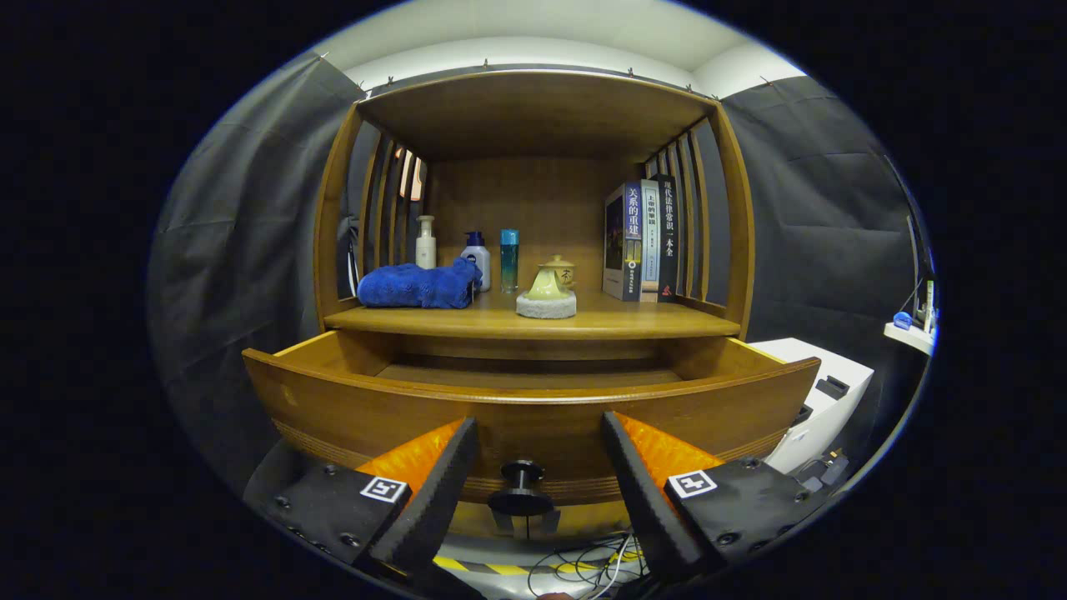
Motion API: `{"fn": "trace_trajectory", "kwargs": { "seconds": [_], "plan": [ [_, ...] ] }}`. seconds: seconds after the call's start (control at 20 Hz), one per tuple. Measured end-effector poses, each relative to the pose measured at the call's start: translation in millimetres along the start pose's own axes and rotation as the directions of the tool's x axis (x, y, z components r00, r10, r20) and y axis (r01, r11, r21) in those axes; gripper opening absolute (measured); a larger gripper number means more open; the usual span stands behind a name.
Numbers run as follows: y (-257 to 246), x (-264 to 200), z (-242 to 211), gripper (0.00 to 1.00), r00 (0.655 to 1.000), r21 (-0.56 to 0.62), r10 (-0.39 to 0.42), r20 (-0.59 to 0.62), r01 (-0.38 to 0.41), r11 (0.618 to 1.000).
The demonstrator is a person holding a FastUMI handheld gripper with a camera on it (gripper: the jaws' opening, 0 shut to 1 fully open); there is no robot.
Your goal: Pull open the drawer, take out the items inside it, and place them on the countertop above the cabinet.
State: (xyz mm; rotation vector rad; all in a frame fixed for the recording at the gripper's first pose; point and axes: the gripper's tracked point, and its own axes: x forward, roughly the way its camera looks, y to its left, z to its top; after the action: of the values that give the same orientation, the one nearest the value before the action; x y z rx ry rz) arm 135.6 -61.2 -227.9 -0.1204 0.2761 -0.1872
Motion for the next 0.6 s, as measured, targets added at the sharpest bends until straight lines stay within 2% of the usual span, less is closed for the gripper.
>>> {"fn": "trace_trajectory", "kwargs": {
  "seconds": [0.6],
  "plan": [
    [1,73,10,0.98,1.000,-0.025,-0.006,0.001,0.006,1.000]
  ]
}}
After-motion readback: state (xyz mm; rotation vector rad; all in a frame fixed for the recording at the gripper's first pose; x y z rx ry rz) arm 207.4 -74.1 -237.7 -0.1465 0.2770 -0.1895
